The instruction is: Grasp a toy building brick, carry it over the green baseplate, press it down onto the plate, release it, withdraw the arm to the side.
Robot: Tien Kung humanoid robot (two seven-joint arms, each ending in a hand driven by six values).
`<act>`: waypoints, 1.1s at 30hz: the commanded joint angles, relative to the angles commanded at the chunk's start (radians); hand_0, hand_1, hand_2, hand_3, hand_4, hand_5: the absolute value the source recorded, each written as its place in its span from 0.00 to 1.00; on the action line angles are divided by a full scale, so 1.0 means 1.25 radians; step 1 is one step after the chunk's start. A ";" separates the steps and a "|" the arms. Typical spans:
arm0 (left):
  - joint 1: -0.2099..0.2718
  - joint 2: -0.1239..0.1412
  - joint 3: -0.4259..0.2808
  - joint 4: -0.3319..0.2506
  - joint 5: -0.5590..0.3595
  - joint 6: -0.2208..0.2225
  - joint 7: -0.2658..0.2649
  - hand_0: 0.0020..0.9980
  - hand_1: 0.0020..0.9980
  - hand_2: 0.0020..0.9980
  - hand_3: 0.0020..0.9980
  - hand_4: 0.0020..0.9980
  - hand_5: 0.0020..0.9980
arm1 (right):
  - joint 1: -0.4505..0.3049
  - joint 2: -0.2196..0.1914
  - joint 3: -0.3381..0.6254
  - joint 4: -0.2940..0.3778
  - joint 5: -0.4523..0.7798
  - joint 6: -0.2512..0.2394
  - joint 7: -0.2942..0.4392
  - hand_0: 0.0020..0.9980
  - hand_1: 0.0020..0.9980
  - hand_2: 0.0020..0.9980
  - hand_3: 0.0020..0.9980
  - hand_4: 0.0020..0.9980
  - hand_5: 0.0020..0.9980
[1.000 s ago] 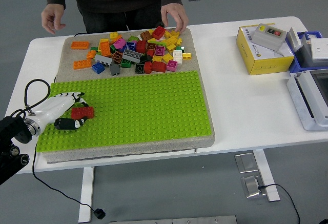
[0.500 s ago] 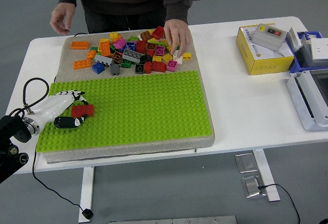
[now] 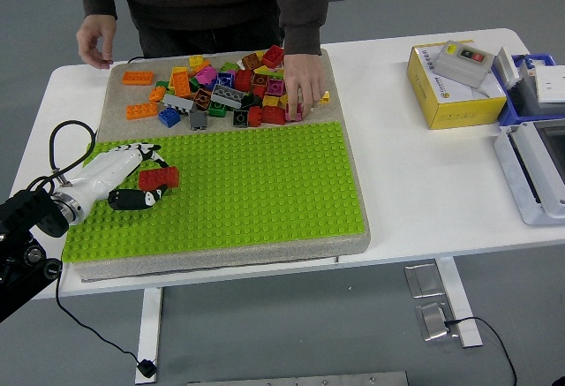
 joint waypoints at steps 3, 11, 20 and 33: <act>0.006 -0.035 -0.024 0.003 0.007 -0.008 0.025 0.97 0.98 0.94 0.60 0.55 0.30 | -0.001 0.000 0.003 -0.001 -0.004 0.000 0.000 0.64 0.60 0.55 0.70 0.41 0.98; 0.020 -0.112 -0.046 0.009 0.036 -0.005 0.057 0.97 0.98 0.94 0.60 0.54 0.30 | -0.002 0.000 0.005 -0.002 -0.005 0.001 0.003 0.64 0.60 0.55 0.70 0.41 0.98; 0.023 -0.140 -0.033 0.011 0.054 0.001 0.067 0.97 0.98 0.94 0.60 0.53 0.30 | -0.002 0.000 0.004 -0.002 -0.003 0.002 0.005 0.64 0.60 0.54 0.70 0.42 0.98; 0.004 -0.136 0.012 0.033 0.054 0.004 0.059 0.97 0.97 0.93 0.60 0.52 0.29 | -0.001 0.001 -0.001 -0.003 0.005 0.003 0.010 0.64 0.60 0.54 0.70 0.42 0.99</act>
